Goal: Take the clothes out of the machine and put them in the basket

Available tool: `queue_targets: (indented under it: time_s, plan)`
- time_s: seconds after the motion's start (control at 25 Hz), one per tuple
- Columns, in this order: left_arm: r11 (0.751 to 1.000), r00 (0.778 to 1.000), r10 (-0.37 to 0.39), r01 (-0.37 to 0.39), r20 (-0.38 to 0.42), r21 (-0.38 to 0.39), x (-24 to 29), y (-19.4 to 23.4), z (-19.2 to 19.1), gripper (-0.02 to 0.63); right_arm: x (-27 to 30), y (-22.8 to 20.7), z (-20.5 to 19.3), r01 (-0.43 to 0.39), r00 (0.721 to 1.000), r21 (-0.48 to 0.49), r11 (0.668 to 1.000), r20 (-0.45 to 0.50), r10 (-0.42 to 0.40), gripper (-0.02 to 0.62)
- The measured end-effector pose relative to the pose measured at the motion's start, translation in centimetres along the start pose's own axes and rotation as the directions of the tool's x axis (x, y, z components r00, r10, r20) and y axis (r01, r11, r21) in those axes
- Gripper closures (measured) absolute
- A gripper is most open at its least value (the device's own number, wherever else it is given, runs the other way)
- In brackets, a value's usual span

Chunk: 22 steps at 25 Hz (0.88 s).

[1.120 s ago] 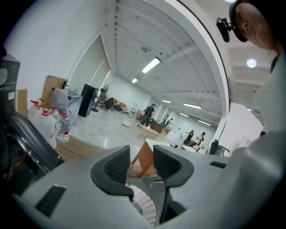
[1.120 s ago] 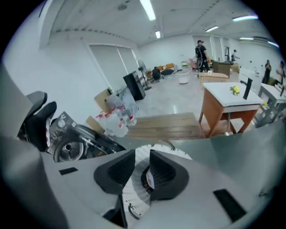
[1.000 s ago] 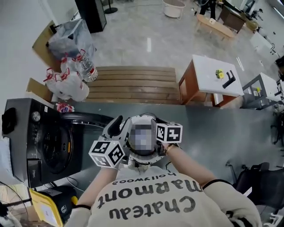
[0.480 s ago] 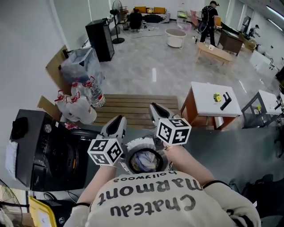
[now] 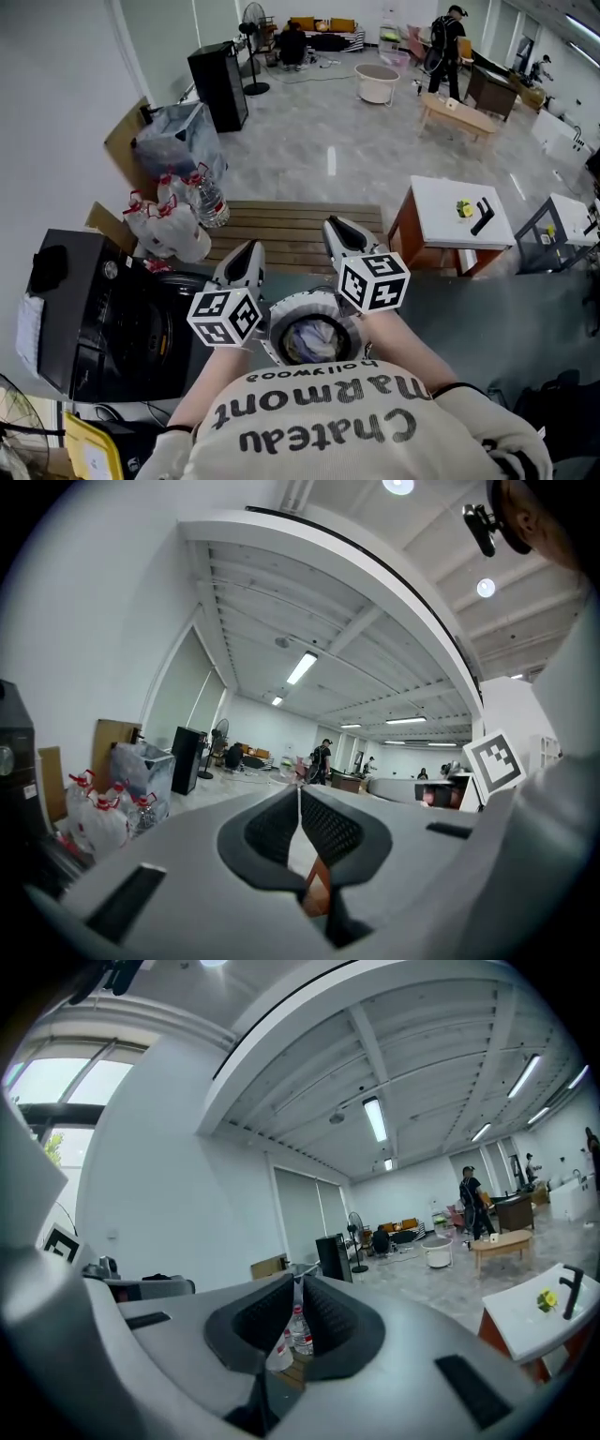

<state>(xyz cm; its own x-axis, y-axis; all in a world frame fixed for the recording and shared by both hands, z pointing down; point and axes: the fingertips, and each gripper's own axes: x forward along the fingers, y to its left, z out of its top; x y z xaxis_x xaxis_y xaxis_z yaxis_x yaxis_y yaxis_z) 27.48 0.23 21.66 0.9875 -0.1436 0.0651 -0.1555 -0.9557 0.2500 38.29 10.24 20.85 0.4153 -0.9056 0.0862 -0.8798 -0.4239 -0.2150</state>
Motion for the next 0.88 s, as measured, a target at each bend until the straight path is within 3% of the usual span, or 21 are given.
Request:
queue_targets:
  time_s: [0.88]
  plan:
    - [0.993, 0.994, 0.104, -0.105, -0.021, -0.052, -3.1, 3.7, -2.0, 0.589, 1.3, 1.4, -3.8, -0.031, 0.995, 0.014, 0.999, -0.09, 0.032, 0.541]
